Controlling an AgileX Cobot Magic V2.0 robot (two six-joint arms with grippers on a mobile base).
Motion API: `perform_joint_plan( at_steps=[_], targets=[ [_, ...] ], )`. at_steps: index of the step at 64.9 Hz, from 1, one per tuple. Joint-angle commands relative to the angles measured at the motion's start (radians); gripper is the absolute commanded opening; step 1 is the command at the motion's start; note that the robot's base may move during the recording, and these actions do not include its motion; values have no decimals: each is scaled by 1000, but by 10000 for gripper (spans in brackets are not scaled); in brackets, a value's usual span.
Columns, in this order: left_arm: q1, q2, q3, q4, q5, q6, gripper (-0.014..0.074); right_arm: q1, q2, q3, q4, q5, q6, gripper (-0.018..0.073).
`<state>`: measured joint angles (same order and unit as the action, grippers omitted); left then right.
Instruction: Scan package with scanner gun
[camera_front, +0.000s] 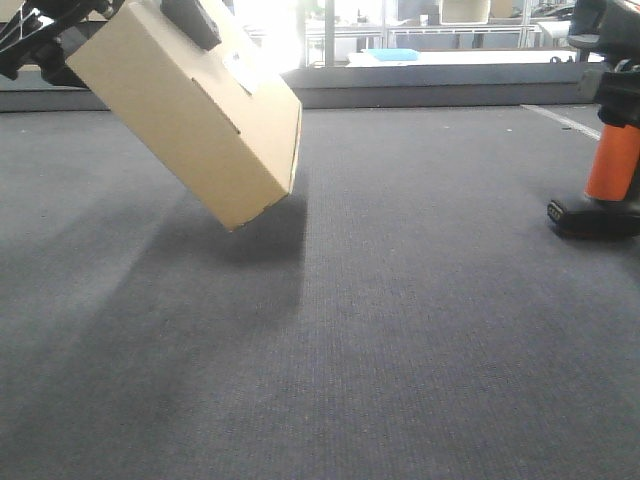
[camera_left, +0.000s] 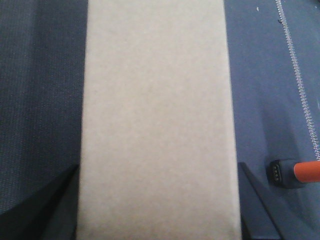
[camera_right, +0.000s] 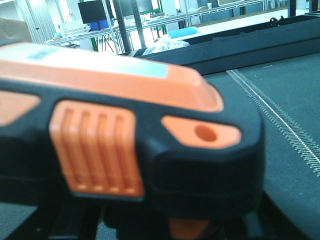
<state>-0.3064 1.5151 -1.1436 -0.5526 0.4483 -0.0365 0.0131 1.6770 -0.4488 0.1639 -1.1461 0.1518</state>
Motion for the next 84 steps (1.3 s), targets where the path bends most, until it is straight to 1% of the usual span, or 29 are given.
perform_joint_plan(
  at_steps=[1, 9, 21, 28, 65, 69, 72, 77, 84],
  targets=[
    [-8, -4, -1, -13, -18, -1, 4, -1, -6, -2, -8, -75, 2, 34],
    [-8, -4, -1, -13, -18, -1, 4, -1, -6, -2, -10, -75, 2, 54],
    [-8, -4, -1, -13, -18, -1, 4, -1, -6, -2, -11, -75, 2, 169],
    [-8, -4, -1, -13, -18, -1, 4, -1, -6, -2, -11, -75, 2, 209],
    [-8, -4, -1, -13, -18, -1, 4, -1, -6, -1, -11, -75, 2, 221],
    [-8, -4, -1, -13, -18, -1, 4, -1, -6, -1, -11, -75, 2, 265],
    [-8, -4, -1, -13, -18, -1, 4, -1, -6, -1, -11, -75, 2, 332],
    [-8, -4, -1, -13, -18, -1, 4, -1, -6, -1, -13, -70, 2, 414],
    [-8, -4, -1, -13, -18, -1, 4, -1, -6, -1, -13, -41, 2, 470]
  ],
)
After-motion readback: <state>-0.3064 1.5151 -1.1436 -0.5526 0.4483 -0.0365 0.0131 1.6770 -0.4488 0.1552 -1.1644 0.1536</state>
